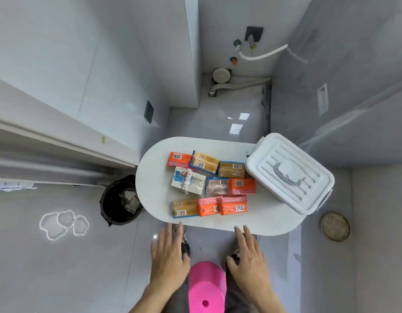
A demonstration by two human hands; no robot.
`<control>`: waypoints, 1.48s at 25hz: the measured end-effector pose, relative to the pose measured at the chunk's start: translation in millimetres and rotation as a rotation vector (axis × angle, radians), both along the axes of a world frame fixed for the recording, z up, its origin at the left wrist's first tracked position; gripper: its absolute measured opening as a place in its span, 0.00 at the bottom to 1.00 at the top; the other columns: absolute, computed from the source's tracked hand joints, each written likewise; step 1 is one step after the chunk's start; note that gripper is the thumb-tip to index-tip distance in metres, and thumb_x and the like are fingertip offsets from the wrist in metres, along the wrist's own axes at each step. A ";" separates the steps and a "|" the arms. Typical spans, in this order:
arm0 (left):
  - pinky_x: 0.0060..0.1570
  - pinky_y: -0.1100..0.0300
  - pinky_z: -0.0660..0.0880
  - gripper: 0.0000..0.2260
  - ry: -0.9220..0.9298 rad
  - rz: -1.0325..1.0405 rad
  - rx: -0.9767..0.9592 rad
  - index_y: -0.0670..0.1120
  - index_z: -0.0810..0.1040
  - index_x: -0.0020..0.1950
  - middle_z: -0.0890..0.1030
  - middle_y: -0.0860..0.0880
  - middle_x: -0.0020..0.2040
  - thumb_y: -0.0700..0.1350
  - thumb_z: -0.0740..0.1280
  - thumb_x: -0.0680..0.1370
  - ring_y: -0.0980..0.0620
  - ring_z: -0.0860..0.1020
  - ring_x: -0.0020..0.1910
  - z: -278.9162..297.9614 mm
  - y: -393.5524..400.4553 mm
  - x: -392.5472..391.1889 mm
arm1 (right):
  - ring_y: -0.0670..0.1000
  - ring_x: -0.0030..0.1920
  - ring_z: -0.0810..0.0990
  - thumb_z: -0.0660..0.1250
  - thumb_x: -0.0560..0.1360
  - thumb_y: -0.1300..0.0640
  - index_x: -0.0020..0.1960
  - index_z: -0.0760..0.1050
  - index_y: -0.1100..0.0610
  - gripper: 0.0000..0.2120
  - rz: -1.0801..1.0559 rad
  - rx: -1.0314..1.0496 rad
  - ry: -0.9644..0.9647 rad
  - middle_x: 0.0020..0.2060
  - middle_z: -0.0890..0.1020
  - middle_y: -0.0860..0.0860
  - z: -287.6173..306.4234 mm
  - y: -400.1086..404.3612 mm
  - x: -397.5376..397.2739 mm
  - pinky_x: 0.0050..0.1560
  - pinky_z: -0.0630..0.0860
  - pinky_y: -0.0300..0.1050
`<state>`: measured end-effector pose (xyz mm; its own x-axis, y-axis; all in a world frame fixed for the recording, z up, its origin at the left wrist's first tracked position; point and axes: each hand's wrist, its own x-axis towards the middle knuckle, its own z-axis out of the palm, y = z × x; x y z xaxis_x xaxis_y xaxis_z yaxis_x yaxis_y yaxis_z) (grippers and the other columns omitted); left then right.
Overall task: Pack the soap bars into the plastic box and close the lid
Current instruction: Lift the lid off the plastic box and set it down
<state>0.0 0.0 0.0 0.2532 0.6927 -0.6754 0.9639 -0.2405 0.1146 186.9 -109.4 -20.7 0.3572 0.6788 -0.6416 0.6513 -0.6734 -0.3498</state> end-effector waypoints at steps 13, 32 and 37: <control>0.70 0.28 0.51 0.32 -0.446 -0.833 0.435 0.46 0.66 0.76 0.64 0.42 0.77 0.61 0.60 0.76 0.39 0.61 0.76 -322.1 78.9 84.2 | 0.65 0.77 0.55 0.55 0.78 0.37 0.77 0.62 0.53 0.32 0.488 0.611 -0.382 0.78 0.58 0.60 -308.3 63.7 83.5 0.70 0.58 0.70; 0.72 0.35 0.49 0.24 -0.339 -0.804 0.422 0.54 0.67 0.70 0.66 0.53 0.74 0.60 0.56 0.76 0.52 0.61 0.74 -308.4 69.0 94.2 | 0.51 0.78 0.53 0.54 0.80 0.38 0.76 0.61 0.46 0.27 0.426 0.644 -0.376 0.80 0.54 0.46 -294.0 46.6 78.4 0.75 0.55 0.53; 0.45 0.53 0.76 0.13 -0.516 -0.560 0.526 0.53 0.80 0.52 0.84 0.50 0.52 0.51 0.60 0.73 0.45 0.80 0.51 -271.6 72.3 119.6 | 0.57 0.70 0.68 0.65 0.74 0.50 0.68 0.70 0.52 0.23 0.437 1.002 -0.846 0.71 0.72 0.53 -240.9 35.2 114.0 0.68 0.67 0.55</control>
